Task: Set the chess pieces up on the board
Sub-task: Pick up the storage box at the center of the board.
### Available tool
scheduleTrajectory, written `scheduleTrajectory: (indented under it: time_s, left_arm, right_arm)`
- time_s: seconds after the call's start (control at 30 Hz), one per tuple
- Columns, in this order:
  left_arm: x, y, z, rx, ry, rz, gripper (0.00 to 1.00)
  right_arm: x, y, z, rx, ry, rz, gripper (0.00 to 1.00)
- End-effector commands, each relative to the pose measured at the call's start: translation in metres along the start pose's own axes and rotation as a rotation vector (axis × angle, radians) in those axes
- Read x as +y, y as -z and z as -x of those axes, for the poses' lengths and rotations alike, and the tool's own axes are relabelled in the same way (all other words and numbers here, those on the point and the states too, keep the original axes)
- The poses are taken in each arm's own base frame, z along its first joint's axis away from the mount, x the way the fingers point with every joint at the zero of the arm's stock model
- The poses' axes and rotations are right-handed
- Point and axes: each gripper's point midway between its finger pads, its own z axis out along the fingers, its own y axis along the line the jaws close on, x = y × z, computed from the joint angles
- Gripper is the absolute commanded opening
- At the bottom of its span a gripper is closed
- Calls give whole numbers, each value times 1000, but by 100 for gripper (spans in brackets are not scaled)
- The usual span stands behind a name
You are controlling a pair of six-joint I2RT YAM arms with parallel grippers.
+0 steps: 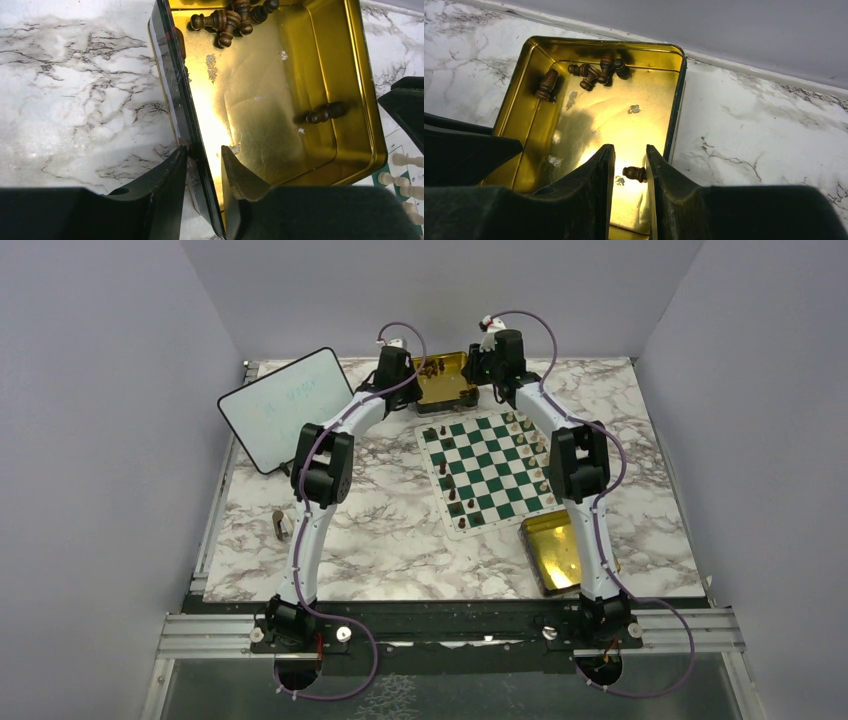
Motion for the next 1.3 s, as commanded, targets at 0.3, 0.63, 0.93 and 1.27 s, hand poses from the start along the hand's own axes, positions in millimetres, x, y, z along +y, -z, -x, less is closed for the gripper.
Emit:
scheduleTrajectory:
  time_s: [0.3, 0.63, 0.93, 1.27]
  left_arm:
    - [-13, 2, 42, -125, 35, 1, 16]
    - [-13, 4, 53, -169, 80, 15, 0]
    - [-18, 17, 79, -271, 99, 26, 0]
    - [-21, 45, 92, -318, 31, 66, 0]
  right_arm:
    - [4, 15, 43, -85, 22, -8, 34]
    - [4, 17, 45, -89, 20, -11, 34]
    - [6, 28, 60, -117, 21, -22, 34]
    - [16, 59, 74, -149, -28, -16, 34]
